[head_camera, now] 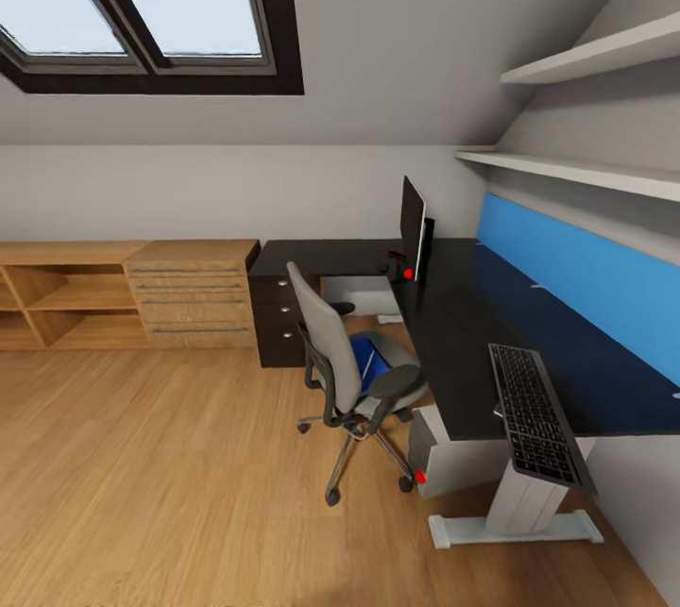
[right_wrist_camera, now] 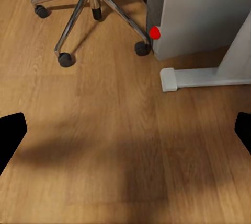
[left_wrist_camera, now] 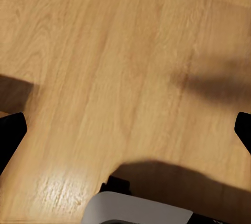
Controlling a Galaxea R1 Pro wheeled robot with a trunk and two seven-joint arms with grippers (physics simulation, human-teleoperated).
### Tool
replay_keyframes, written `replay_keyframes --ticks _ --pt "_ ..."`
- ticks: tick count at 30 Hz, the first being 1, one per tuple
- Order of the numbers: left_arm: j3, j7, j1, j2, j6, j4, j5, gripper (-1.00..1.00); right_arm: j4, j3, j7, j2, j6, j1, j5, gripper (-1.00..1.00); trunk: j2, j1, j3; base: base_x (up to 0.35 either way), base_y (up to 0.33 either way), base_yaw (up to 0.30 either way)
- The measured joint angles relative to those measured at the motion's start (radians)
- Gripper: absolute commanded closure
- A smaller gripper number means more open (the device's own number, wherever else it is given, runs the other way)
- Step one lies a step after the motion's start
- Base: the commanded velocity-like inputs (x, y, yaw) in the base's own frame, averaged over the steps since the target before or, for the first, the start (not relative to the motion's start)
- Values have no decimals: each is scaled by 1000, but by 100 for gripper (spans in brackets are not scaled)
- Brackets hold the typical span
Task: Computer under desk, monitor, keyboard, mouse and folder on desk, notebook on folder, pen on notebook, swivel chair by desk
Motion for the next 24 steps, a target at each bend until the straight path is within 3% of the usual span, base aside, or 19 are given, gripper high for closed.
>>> replay_keyframes --ticks 24 --pt "-1 -2 0 -1 4 8 -3 -100 29 0 0 -3 -2 0 1 -100 -168 92 -75 0 0 1"
